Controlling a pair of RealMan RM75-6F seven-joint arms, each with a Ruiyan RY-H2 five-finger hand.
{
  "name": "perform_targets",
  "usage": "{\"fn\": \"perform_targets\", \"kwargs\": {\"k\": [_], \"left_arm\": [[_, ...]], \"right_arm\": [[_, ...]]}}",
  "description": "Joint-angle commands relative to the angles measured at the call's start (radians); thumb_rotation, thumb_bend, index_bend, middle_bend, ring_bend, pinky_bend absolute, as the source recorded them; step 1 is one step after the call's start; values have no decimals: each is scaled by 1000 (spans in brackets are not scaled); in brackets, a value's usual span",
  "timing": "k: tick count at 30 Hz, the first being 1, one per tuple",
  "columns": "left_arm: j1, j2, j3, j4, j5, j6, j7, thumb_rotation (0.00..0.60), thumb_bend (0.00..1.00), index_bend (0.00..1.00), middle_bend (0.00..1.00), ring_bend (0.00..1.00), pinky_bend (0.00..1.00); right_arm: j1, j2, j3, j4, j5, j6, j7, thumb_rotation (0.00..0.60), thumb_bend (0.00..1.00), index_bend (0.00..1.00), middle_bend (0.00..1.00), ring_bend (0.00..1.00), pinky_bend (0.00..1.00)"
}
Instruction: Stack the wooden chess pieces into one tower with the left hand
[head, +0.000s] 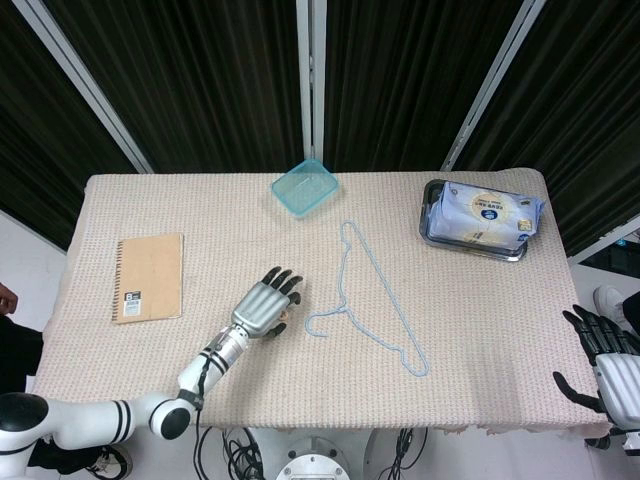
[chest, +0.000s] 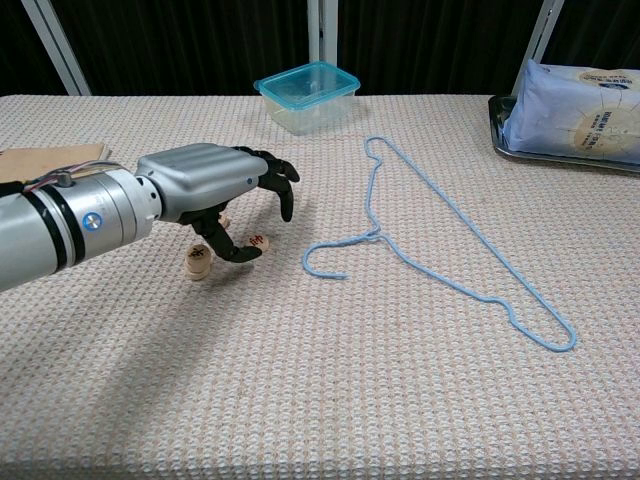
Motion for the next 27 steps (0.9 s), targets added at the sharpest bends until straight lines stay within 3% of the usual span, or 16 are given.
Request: {"fn": "perform_targets", "kwargs": {"k": [1,27], "left_arm": [[-8,-3,5,9,-25,-1,22,600,298,363,66,0,0],[-30,-6,25,13,-86,11,22,600,306,436,73,0,0]], "right_arm": [[1,0,-1,1,-1,-2,1,600,260,0,0,0,0],[4,2,-1,1,2,-9,4,600,261,0,0,0,0]]}}
